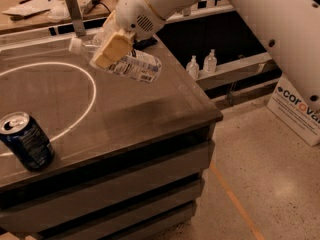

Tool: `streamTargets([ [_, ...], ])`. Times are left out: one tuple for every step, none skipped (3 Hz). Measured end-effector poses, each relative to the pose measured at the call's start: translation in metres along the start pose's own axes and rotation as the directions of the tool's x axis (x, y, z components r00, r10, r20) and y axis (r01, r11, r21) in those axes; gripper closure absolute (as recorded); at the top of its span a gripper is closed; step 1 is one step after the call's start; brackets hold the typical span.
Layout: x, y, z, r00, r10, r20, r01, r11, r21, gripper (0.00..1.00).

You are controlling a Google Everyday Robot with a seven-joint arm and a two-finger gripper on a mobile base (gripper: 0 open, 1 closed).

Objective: Place blue plastic bottle upright

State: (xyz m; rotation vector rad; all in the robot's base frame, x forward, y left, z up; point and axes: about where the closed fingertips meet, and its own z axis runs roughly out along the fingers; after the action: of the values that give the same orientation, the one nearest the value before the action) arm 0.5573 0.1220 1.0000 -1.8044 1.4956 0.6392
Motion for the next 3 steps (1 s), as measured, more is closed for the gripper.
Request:
streamTargets([
  [-0.022,0.002,-0.015,0.973,-0.019,0.23,0.025,0.9994,-0.026,1.0],
  [-0.024,0.007,-0.024,0.898,-0.01,0.441,0.04,0.9974,-0.059,1.0],
  [0.006,0.008,-0.024,0.839,0.062,0.54,-0.021,0.9965,-0.081,1.0],
])
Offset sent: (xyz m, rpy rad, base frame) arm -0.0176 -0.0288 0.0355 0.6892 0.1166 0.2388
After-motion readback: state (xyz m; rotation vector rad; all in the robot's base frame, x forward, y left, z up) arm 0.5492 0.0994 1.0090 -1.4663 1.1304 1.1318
